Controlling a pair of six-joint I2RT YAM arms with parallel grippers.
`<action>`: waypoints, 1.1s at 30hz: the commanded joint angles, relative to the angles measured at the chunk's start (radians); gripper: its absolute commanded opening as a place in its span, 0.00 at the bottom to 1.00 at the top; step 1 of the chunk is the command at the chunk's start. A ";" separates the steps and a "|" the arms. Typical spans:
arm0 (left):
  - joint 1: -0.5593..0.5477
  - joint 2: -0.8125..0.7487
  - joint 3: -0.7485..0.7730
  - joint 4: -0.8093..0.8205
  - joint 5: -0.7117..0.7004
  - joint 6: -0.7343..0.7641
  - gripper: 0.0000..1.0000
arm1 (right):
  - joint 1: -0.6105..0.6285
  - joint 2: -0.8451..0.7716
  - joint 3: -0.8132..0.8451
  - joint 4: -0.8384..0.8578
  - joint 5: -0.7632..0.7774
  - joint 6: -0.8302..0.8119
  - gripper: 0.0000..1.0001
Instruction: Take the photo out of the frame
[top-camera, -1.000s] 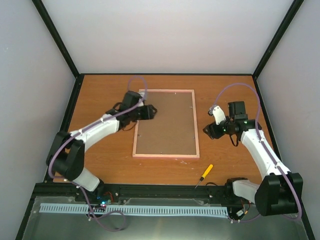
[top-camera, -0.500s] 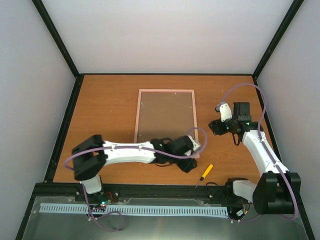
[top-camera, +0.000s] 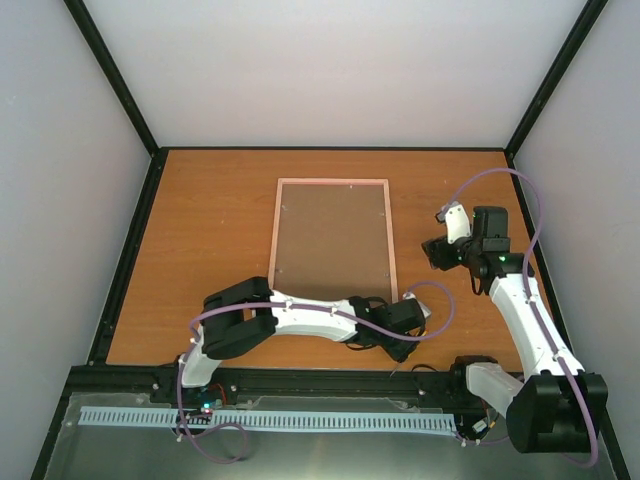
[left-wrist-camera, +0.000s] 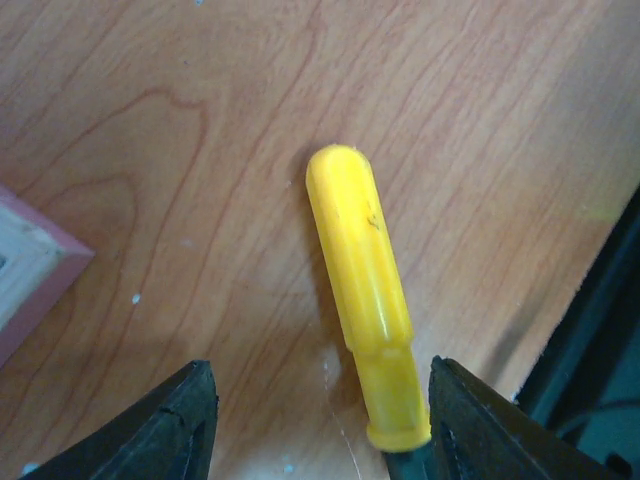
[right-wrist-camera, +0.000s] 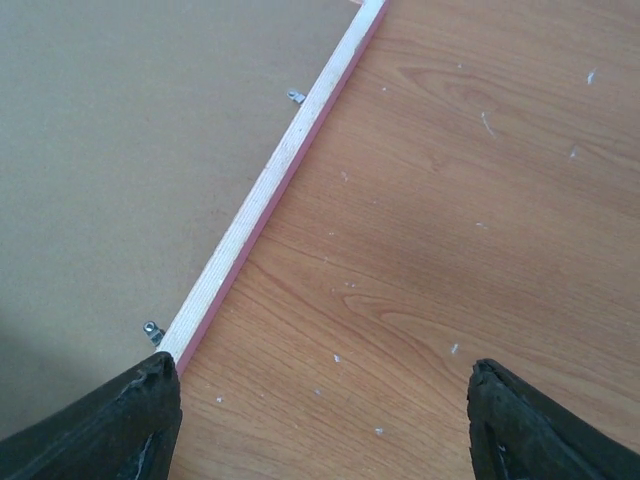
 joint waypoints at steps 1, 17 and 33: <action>-0.012 0.052 0.081 -0.043 -0.040 -0.007 0.58 | -0.005 -0.030 -0.011 0.026 0.021 0.009 0.77; -0.025 -0.005 -0.033 -0.160 -0.117 -0.026 0.38 | -0.004 -0.014 -0.015 0.029 0.022 0.001 0.77; -0.025 -0.039 -0.065 -0.180 -0.113 0.155 0.01 | -0.005 0.005 0.005 -0.005 -0.054 0.003 0.75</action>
